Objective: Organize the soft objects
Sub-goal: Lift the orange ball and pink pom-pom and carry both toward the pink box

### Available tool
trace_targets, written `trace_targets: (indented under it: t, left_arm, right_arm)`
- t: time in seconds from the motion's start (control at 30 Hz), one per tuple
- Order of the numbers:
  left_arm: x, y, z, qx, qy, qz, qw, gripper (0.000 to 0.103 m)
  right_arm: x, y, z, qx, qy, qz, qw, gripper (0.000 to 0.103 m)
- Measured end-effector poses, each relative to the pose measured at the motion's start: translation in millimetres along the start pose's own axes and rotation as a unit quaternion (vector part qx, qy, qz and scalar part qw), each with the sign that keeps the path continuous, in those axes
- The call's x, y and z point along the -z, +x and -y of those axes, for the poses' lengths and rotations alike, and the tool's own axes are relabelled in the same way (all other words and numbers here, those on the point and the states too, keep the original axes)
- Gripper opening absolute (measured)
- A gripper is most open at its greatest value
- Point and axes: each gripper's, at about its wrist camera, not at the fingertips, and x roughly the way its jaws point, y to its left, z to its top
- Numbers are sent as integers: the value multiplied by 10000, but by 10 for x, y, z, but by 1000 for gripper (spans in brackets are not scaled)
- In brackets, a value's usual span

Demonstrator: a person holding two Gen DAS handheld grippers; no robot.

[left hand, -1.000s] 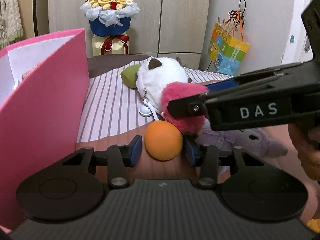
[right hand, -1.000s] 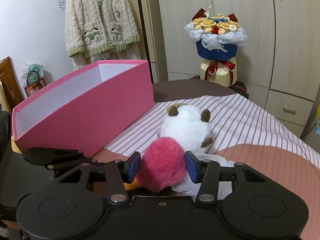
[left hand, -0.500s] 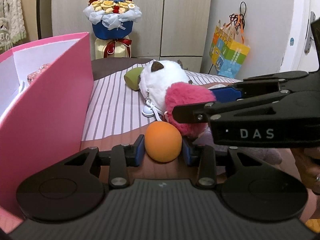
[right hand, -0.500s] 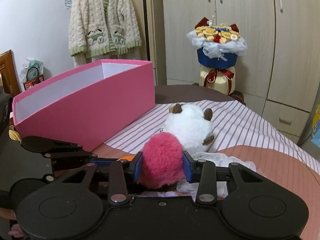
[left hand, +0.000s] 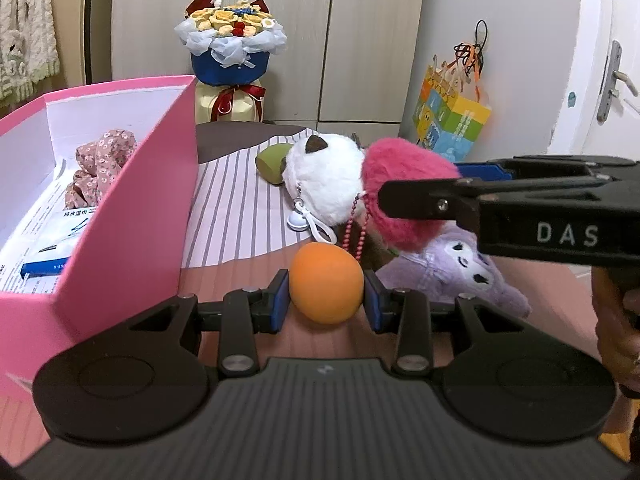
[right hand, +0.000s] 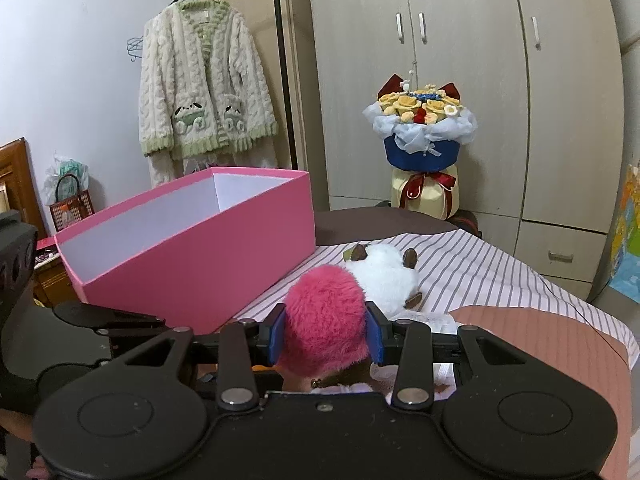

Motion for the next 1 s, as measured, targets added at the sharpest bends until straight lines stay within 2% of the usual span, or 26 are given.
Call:
trace_targets:
  t: [0.17, 0.37, 0.67, 1.0]
  left_arm:
    - [23, -127, -9, 134, -56, -101, 9998, 37]
    - [146, -277, -51, 208, 27, -293, 9994, 37]
    - [214, -445, -119, 413, -4, -386, 9984, 37]
    - [295, -611, -251, 514, -202, -773, 9955, 37]
  right_arm:
    - [45, -86, -89, 0, -23, -41, 10000, 45]
    - [184, -155, -163, 72, 237, -236, 9994, 45]
    - [330, -252, -344, -8, 394, -238, 9989, 45]
    - [474, -346, -360, 221, 682, -622, 9955, 45]
